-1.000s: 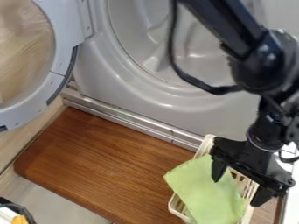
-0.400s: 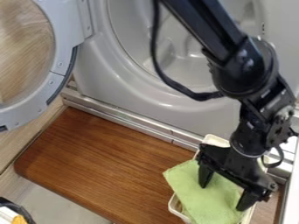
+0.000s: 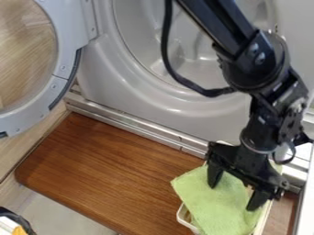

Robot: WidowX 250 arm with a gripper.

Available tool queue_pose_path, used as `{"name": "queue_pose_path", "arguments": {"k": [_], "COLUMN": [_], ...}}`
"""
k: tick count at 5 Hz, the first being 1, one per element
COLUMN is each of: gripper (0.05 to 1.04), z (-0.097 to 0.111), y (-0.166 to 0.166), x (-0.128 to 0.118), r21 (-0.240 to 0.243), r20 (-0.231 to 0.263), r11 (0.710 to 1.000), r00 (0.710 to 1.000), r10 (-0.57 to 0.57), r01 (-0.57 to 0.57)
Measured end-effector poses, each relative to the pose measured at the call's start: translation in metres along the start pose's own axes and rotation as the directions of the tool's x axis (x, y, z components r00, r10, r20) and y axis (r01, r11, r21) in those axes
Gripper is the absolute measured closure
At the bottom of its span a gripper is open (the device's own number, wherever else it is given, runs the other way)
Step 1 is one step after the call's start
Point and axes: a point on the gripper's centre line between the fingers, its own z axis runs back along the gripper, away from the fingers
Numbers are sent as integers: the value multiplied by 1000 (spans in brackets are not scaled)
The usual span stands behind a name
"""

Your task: Move the green cloth to the middle of the table

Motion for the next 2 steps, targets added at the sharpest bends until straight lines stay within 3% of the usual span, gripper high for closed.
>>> {"name": "queue_pose_path", "arguments": {"k": [2], "gripper": [713], "z": [-12], "y": [-5], "x": [14], "r21": [12], "r20": [-52], "r11": [1000], "r00": [998], "r10": [-19], "r01": [19]}}
